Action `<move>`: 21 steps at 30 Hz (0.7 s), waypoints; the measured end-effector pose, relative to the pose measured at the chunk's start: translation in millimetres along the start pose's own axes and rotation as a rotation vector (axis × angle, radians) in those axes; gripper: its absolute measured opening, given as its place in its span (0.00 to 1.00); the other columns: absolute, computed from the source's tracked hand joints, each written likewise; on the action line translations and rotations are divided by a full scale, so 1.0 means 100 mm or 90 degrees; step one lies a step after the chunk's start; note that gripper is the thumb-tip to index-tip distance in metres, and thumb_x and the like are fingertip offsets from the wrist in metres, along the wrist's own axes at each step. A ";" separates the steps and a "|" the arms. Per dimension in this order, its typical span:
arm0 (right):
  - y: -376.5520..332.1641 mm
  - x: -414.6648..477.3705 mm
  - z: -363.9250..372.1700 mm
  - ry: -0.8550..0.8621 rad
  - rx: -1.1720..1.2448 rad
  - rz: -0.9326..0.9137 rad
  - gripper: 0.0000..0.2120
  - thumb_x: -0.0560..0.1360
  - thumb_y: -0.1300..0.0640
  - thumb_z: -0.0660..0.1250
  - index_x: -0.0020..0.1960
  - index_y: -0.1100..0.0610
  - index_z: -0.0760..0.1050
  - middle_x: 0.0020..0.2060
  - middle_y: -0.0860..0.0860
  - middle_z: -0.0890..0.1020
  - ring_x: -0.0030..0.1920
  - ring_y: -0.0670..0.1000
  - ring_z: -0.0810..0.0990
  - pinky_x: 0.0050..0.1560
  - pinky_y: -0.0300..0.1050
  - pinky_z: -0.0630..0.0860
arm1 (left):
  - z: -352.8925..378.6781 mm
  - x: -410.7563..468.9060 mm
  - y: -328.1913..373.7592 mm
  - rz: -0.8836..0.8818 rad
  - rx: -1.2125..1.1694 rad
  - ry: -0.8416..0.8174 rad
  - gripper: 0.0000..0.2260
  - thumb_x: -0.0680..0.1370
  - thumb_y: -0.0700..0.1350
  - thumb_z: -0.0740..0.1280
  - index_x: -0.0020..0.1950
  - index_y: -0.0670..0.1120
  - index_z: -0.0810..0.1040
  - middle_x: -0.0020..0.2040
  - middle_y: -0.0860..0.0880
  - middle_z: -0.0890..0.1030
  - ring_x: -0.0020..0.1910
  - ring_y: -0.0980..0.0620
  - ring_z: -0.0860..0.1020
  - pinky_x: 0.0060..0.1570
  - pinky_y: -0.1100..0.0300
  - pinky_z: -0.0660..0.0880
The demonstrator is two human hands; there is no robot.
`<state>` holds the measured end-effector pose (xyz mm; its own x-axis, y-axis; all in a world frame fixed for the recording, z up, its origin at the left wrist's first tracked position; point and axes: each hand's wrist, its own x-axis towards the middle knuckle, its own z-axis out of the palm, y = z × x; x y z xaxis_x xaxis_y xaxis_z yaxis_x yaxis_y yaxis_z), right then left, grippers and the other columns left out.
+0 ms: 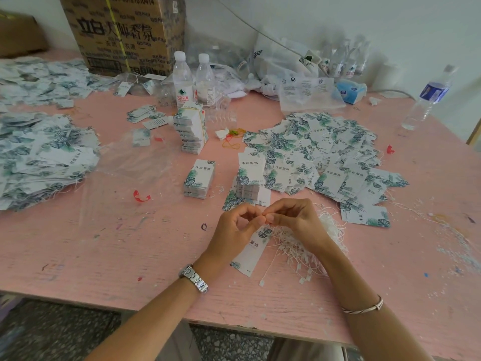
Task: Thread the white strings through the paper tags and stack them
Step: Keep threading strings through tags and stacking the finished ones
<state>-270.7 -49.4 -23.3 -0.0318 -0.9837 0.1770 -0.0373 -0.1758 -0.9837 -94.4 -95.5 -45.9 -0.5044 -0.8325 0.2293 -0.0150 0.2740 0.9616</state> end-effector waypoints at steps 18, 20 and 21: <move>-0.01 0.09 -0.09 0.055 0.255 0.014 0.06 0.72 0.65 0.69 0.44 0.57 0.84 0.36 0.54 0.83 0.35 0.49 0.77 0.41 0.38 0.76 | 0.01 0.02 -0.09 -0.052 0.051 0.115 0.11 0.84 0.47 0.62 0.61 0.47 0.82 0.50 0.54 0.86 0.45 0.55 0.83 0.42 0.55 0.80; -0.01 0.10 -0.10 0.077 0.280 0.006 0.06 0.71 0.65 0.70 0.44 0.57 0.85 0.36 0.53 0.83 0.35 0.48 0.78 0.41 0.37 0.76 | 0.01 0.02 -0.07 -0.065 0.047 0.090 0.13 0.85 0.49 0.60 0.61 0.46 0.82 0.48 0.53 0.87 0.43 0.54 0.84 0.41 0.52 0.79; -0.01 0.11 -0.11 0.090 0.290 0.001 0.05 0.71 0.64 0.71 0.44 0.57 0.85 0.36 0.53 0.83 0.35 0.48 0.78 0.41 0.37 0.77 | 0.01 0.01 -0.06 -0.074 0.042 0.078 0.13 0.84 0.50 0.60 0.60 0.47 0.83 0.47 0.52 0.87 0.41 0.52 0.84 0.39 0.52 0.78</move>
<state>-282.5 -59.6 -20.5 -0.1685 -0.9747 0.1468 0.4029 -0.2041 -0.8922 -95.7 -97.7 -51.9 -0.3869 -0.9118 0.1377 -0.1251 0.1999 0.9718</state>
